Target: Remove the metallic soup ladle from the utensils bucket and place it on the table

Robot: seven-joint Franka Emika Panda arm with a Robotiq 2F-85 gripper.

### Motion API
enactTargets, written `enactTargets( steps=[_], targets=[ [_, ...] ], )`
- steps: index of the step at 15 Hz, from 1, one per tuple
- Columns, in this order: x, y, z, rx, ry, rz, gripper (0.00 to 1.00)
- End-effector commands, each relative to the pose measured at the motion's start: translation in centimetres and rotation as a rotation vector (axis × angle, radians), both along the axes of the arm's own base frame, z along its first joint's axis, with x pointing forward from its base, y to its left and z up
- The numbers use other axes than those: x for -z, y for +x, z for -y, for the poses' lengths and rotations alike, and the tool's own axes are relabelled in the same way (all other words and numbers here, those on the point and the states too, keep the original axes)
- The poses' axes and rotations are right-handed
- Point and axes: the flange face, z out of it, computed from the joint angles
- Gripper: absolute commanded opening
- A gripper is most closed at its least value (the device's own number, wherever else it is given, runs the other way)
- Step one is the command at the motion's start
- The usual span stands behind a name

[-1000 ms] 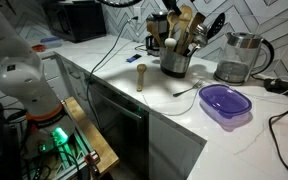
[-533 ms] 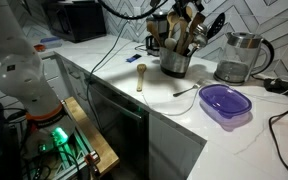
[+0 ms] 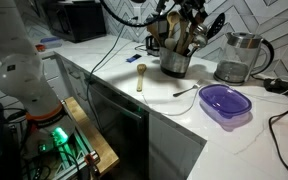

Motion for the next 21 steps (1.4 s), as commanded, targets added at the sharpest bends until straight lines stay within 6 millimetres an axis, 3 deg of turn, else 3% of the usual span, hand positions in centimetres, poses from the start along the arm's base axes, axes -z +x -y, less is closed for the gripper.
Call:
enactTargets(
  steps=[1,17,21],
  targets=[
    [0.48,0.97,0.12,0.008,0.004,0.052,0.78],
    [0.84,1.27,-0.47,-0.033,0.094,0.094,0.77],
    [1.02,1.5,-0.05,-0.036,0.096,0.125,0.71]
  ],
)
